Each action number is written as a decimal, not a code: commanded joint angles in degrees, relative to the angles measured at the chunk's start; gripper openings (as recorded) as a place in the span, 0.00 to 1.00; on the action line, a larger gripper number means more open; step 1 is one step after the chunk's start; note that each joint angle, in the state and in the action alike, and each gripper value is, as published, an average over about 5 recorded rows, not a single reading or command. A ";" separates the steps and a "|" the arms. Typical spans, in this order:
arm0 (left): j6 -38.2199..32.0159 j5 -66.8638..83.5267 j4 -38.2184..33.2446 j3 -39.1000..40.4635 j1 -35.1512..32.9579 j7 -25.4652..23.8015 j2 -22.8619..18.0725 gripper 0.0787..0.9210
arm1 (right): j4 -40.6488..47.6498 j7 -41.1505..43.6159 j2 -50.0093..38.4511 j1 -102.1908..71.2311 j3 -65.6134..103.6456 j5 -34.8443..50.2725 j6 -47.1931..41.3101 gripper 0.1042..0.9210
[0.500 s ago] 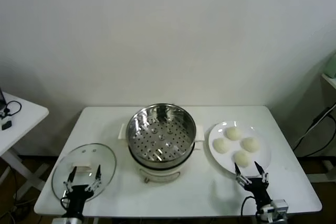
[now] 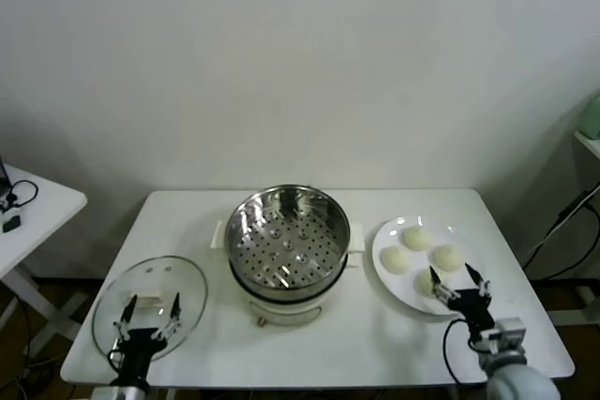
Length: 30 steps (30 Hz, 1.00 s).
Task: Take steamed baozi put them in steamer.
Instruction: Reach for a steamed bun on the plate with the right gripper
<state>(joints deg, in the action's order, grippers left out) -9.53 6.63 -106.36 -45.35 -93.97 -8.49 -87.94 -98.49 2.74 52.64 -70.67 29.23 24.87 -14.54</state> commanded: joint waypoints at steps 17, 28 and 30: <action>-1.20 -0.13 0.50 0.84 0.35 -0.65 1.23 0.88 | 24.41 49.41 -29.91 72.52 -69.69 -21.00 4.59 0.88; -1.49 -0.94 1.20 1.11 0.60 -1.14 0.57 0.88 | 43.43 65.03 -16.79 96.76 -98.84 -22.56 20.40 0.88; -1.58 -1.05 1.46 1.15 0.77 -1.13 0.40 0.88 | 46.62 65.48 -13.63 96.49 -99.19 -21.41 20.92 0.88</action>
<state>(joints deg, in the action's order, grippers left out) -11.10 5.62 -104.99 -44.21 -93.22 -9.58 -87.48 -62.26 57.86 35.34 9.79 -52.47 5.03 -0.36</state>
